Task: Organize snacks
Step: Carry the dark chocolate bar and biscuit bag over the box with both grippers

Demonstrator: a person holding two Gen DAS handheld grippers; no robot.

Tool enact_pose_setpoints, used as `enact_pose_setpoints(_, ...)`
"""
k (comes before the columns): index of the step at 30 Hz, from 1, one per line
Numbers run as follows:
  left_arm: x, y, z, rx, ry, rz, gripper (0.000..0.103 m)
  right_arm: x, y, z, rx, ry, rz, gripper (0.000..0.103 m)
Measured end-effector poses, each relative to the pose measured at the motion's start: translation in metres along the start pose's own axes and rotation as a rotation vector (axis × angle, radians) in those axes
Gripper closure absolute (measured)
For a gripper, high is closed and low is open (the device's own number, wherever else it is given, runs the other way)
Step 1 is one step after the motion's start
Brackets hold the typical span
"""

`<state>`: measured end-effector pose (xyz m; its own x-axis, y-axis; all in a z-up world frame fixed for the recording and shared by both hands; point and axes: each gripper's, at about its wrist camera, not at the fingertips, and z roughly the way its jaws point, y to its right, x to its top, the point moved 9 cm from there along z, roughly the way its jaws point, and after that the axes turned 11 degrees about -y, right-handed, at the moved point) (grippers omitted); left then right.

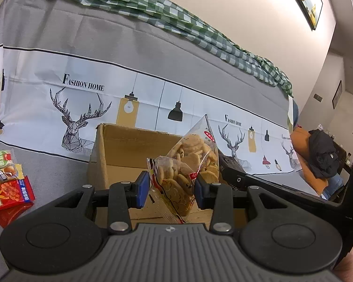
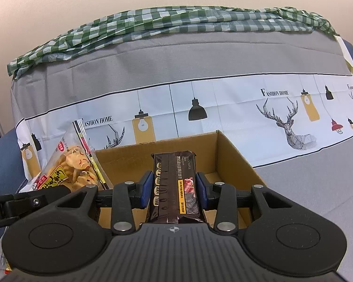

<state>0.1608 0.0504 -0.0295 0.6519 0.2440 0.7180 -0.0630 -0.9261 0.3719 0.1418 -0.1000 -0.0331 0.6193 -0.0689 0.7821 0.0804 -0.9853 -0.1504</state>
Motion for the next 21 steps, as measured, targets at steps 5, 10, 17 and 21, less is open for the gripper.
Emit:
enact_pose_setpoints(5,0.0005,0.0009,0.0007,-0.002,-0.001,-0.001,0.060,-0.0002,-0.0011,-0.0001,0.001,0.001,-0.006,0.062)
enact_pose_setpoints(10,-0.0008,0.0027,0.0015,-0.002,-0.003,0.002,0.060,-0.0007,-0.0012,0.0003,0.002,-0.001,-0.007,0.062)
enact_pose_setpoints(17,-0.0012,0.0034,0.0021,-0.002,-0.004,0.001,0.060,-0.0012,-0.0019,0.0012,0.001,-0.003,-0.011,0.062)
enact_pose_setpoints(21,-0.0008,0.0032,0.0018,-0.002,-0.004,0.000,0.060,-0.0013,-0.0029,0.0010,0.001,-0.002,-0.012,0.062)
